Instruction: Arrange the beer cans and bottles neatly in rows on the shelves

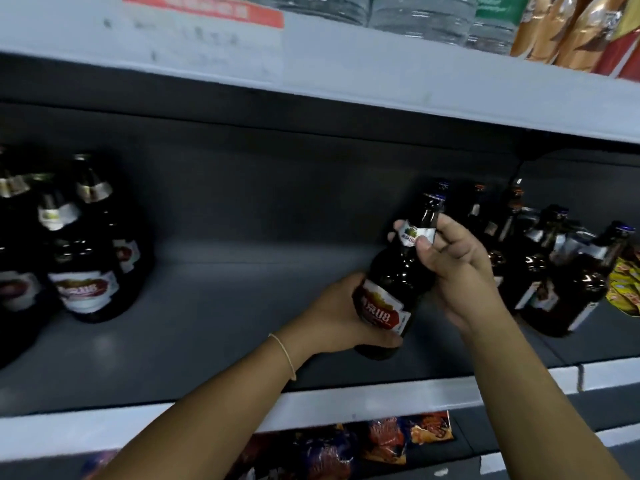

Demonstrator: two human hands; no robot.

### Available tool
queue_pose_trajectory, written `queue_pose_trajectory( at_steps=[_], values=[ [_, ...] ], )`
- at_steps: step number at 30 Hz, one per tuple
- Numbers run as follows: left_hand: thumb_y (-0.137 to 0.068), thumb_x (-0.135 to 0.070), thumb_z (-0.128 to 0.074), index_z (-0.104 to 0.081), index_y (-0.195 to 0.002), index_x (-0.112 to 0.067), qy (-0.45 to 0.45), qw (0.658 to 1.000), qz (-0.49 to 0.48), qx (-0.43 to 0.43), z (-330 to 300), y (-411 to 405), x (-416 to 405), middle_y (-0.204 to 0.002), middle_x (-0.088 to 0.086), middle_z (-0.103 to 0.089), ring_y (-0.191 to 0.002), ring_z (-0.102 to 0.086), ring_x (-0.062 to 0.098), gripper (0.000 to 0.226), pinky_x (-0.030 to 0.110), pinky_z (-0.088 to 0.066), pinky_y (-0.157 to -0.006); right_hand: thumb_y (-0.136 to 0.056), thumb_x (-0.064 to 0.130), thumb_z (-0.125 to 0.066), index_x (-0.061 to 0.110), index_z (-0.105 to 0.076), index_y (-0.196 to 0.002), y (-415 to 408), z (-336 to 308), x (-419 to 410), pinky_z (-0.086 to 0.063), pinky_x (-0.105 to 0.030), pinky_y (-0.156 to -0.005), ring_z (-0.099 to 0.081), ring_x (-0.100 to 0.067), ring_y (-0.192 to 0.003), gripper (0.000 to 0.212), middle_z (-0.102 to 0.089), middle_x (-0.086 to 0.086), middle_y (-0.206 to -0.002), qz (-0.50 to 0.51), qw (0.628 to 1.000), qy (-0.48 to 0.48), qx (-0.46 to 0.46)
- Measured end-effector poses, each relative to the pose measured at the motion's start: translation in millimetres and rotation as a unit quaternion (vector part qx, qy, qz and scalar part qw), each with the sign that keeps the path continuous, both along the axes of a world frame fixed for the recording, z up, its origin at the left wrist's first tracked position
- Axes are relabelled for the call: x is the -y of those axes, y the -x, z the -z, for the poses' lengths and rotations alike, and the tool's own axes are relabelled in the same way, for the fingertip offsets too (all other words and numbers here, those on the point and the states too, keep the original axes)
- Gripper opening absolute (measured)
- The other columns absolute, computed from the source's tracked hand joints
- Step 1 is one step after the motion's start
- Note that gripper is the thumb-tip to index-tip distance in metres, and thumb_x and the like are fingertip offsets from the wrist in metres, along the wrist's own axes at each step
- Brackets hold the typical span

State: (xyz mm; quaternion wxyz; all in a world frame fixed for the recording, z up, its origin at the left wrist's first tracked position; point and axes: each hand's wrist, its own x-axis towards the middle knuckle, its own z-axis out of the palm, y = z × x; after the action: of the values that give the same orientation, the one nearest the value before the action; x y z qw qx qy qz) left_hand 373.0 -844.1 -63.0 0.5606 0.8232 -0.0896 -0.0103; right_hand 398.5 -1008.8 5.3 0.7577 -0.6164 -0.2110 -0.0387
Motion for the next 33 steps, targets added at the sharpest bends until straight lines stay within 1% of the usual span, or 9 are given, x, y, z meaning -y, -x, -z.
queue_pose_trajectory(
  at_steps=[3, 6, 9, 11, 13, 16, 21, 27, 33],
  values=[
    [-0.051, -0.028, -0.094, -0.058, -0.111, -0.035, 0.018, 0.998, -0.063, 0.012, 4, 18, -31, -0.107, -0.015, -0.069, -0.099, -0.065, 0.000, 0.070, 0.030, -0.055, -0.091, -0.084, 0.011, -0.066, 0.008, -0.062, -0.114, 9, -2, -36, -0.052, -0.048, -0.100, -0.064, -0.033, -0.115, 0.030, -0.072, -0.013, -0.114, -0.038, 0.999, 0.021, 0.015],
    [-0.049, -0.027, -0.095, -0.060, -0.107, -0.036, 0.030, 0.994, -0.101, 0.021, 6, 33, -60, -0.104, -0.015, -0.071, -0.096, -0.066, 0.000, 0.069, 0.030, -0.055, -0.091, -0.088, 0.007, -0.057, 0.007, -0.060, -0.118, 16, -4, -71, -0.054, -0.041, -0.097, -0.065, -0.028, -0.114, 0.029, -0.072, -0.011, -0.116, -0.063, 0.997, 0.037, 0.019],
    [-0.049, -0.029, -0.095, -0.057, -0.095, -0.046, 0.023, 0.989, -0.141, 0.035, 3, 50, -88, -0.099, -0.019, -0.070, -0.092, -0.065, -0.006, 0.063, 0.018, -0.054, -0.085, -0.098, 0.003, -0.050, 0.005, -0.058, -0.123, 26, -4, -104, -0.056, -0.031, -0.088, -0.067, -0.021, -0.107, 0.027, -0.071, -0.009, -0.115, -0.069, 0.994, 0.078, 0.035],
    [-0.051, -0.027, -0.095, -0.054, -0.093, -0.045, 0.015, 0.985, -0.168, 0.045, 0, 60, -107, -0.098, -0.021, -0.069, -0.089, -0.063, -0.010, 0.061, 0.007, -0.049, -0.077, -0.097, 0.007, -0.055, 0.014, -0.059, -0.122, 33, -5, -126, -0.054, -0.025, -0.085, -0.068, -0.013, -0.105, 0.026, -0.072, -0.001, -0.113, -0.059, 0.992, 0.107, 0.040],
    [-0.052, -0.027, -0.094, -0.052, -0.098, -0.043, 0.011, 0.980, -0.192, 0.051, -2, 70, -125, -0.097, -0.021, -0.067, -0.087, -0.061, -0.011, 0.065, 0.002, -0.046, -0.072, -0.092, 0.012, -0.065, 0.028, -0.059, -0.117, 42, -5, -149, -0.054, -0.026, -0.088, -0.068, -0.009, -0.105, 0.031, -0.071, 0.005, -0.113, -0.045, 0.987, 0.146, 0.044],
    [-0.052, -0.032, -0.093, -0.049, -0.104, -0.041, -0.011, 0.973, -0.222, 0.066, -3, 87, -151, -0.093, -0.023, -0.064, -0.086, -0.060, -0.011, 0.068, 0.000, -0.044, -0.069, -0.085, 0.021, -0.075, 0.029, -0.058, -0.125, 52, -5, -179, -0.056, -0.027, -0.084, -0.069, -0.004, -0.098, 0.044, -0.070, 0.008, -0.110, -0.012, 0.976, 0.211, 0.061],
    [-0.055, -0.034, -0.091, -0.048, -0.110, -0.038, -0.038, 0.963, -0.253, 0.089, 2, 115, -192, -0.090, -0.024, -0.060, -0.086, -0.060, -0.008, 0.070, 0.002, -0.045, -0.072, -0.081, 0.012, -0.079, 0.026, -0.060, -0.123, 77, -3, -227, -0.052, -0.013, -0.066, -0.066, 0.004, -0.082, 0.048, -0.068, 0.011, -0.095, 0.004, 0.977, 0.195, 0.080],
    [-0.052, -0.036, -0.093, -0.051, -0.111, -0.033, -0.029, 0.954, -0.279, 0.108, 12, 144, -239, -0.097, -0.019, -0.067, -0.089, -0.062, -0.008, 0.073, 0.010, -0.051, -0.077, -0.077, 0.004, -0.080, 0.032, -0.065, -0.105, 106, 6, -277, -0.057, -0.027, -0.080, -0.068, -0.010, -0.091, 0.043, -0.071, 0.009, -0.096, -0.004, 0.985, 0.154, 0.077],
    [-0.054, -0.037, -0.092, -0.052, -0.117, -0.035, -0.025, 0.950, -0.286, 0.124, 22, 170, -275, -0.106, -0.019, -0.067, -0.097, -0.062, -0.007, 0.074, 0.018, -0.053, -0.085, -0.079, 0.002, -0.078, 0.024, -0.067, -0.109, 129, 17, -316, -0.055, -0.023, -0.079, -0.068, -0.005, -0.090, 0.039, -0.073, 0.013, -0.096, -0.016, 0.983, 0.157, 0.091]
  ],
)
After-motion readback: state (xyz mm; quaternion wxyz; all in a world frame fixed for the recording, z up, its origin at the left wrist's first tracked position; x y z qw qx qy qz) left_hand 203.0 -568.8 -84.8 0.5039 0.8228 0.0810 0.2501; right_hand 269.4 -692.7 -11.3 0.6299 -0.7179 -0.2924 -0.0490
